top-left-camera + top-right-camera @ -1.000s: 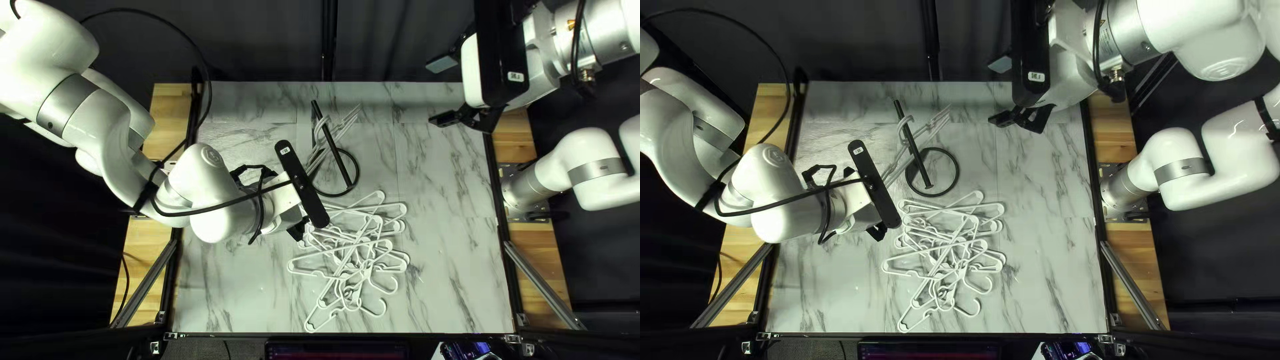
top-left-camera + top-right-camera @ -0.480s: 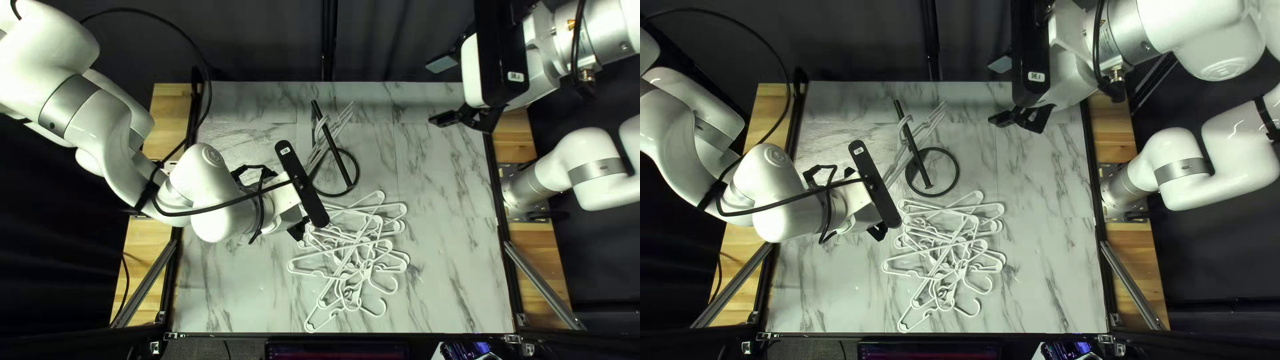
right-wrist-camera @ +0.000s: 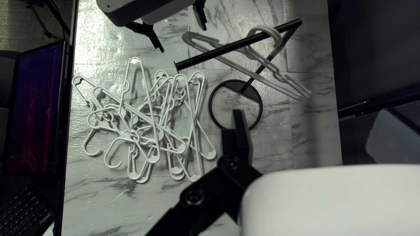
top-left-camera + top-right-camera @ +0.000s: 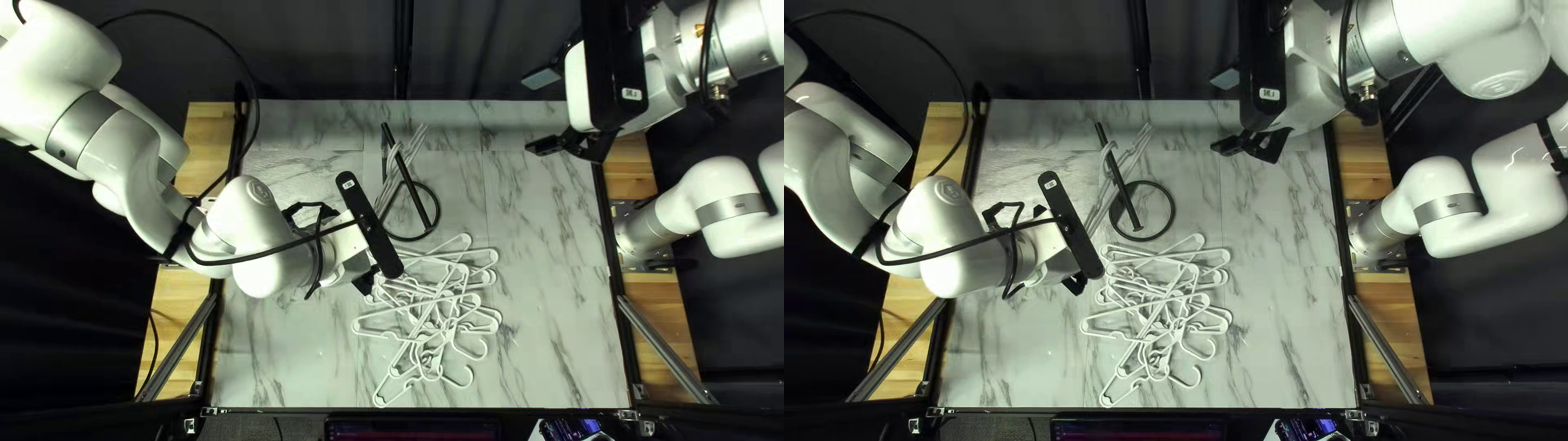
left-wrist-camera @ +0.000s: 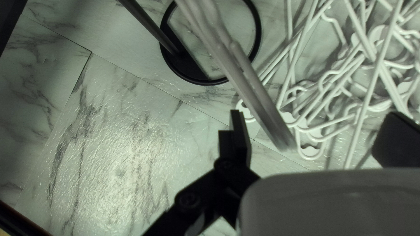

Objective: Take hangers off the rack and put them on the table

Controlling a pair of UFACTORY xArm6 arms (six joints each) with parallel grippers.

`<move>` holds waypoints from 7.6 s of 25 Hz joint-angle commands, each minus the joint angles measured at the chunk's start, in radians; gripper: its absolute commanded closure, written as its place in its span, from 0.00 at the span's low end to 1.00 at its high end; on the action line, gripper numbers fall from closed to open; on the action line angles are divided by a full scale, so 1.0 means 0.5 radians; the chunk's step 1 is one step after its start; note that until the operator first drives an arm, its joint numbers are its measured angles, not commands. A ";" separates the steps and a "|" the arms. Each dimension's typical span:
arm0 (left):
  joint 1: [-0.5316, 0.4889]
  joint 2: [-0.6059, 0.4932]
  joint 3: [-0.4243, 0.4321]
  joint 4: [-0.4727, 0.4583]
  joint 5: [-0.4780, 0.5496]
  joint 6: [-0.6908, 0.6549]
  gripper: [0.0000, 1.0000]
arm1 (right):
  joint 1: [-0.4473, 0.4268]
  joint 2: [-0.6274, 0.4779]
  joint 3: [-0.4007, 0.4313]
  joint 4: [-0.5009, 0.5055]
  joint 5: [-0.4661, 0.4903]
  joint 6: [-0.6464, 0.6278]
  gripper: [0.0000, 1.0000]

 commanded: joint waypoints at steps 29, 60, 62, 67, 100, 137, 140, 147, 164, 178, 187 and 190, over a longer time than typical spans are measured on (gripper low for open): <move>-0.136 0.160 -0.130 0.290 0.145 -0.633 0.00 | 0.000 0.000 0.000 0.000 0.000 0.000 0.00; -0.077 0.220 -0.088 0.366 0.049 -0.782 0.00 | 0.000 0.000 0.000 0.000 0.000 0.000 0.00; -0.073 0.216 -0.078 0.370 0.047 -0.792 0.00 | 0.000 0.000 0.000 0.000 0.000 0.000 0.00; -0.064 0.220 -0.068 0.376 0.037 -0.806 0.00 | 0.000 0.000 0.000 0.000 0.000 0.000 0.00; -0.287 0.158 -0.213 0.360 0.358 -0.935 0.00 | 0.000 0.000 0.000 0.000 0.000 0.000 0.00; -0.101 0.185 -0.128 0.338 0.053 -0.943 0.00 | 0.000 0.000 0.000 0.000 0.000 0.000 0.00; -0.096 0.184 -0.122 0.339 0.047 -0.947 0.00 | 0.000 0.000 0.000 0.000 0.000 0.000 0.00; -0.090 0.176 -0.109 0.337 0.047 -0.944 0.00 | 0.000 0.000 0.000 0.000 0.000 0.000 0.00; -0.054 0.162 -0.068 0.329 0.018 -0.913 0.00 | 0.000 0.000 0.000 0.000 0.000 0.000 0.00; -0.037 0.132 -0.038 0.317 0.029 -0.874 0.00 | 0.000 0.000 0.000 0.000 0.000 0.000 0.00; -0.026 0.129 -0.020 0.320 0.042 -0.858 0.00 | 0.000 0.000 0.000 0.000 0.000 0.000 0.00; -0.026 0.122 -0.008 0.323 0.050 -0.861 0.00 | 0.000 0.000 0.000 0.000 0.000 0.000 0.00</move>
